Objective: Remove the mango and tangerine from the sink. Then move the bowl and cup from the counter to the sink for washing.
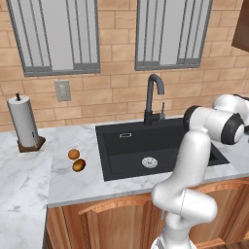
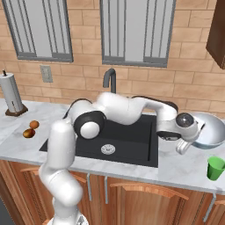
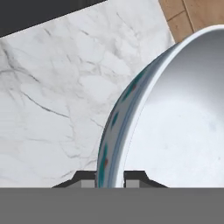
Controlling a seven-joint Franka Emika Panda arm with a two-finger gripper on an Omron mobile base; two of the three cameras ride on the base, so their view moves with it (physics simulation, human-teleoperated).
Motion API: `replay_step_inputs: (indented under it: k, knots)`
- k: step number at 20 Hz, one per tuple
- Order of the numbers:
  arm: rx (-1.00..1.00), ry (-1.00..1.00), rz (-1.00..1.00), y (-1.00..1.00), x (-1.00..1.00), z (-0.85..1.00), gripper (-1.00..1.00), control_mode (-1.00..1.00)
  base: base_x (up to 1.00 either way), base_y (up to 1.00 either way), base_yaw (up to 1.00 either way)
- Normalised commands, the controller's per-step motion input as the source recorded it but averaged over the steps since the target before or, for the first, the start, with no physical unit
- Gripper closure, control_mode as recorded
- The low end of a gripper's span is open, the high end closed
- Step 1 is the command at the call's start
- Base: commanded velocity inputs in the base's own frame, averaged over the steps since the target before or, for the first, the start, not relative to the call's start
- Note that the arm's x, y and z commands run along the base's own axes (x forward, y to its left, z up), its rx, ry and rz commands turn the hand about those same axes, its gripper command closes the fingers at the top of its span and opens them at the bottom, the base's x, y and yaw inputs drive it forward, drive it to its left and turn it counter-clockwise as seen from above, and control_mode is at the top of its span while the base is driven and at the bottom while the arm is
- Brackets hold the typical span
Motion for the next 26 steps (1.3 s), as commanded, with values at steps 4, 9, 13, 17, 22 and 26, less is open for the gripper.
replay_step_inputs:
  k: [4,9,13,17,22,26]
  knots:
    - [0.00,0.00,0.21,0.28,-0.21,0.25,1.00,-1.00,0.00,0.00,0.00]
    - [0.00,0.05,0.22,0.28,-0.15,0.29,1.00,-1.00,0.00,0.00,0.00]
    - [0.00,0.16,0.21,0.27,-0.19,0.25,1.00,-1.00,0.00,0.00,0.00]
    - [-0.03,0.15,0.18,0.28,-0.19,0.25,1.00,-1.00,0.00,0.00,0.00]
    - [-0.05,0.10,0.16,0.33,-0.10,0.24,1.00,-1.00,0.00,0.00,0.00]
    - [-0.04,0.03,0.15,0.36,-0.06,0.11,1.00,-1.00,0.00,0.00,0.00]
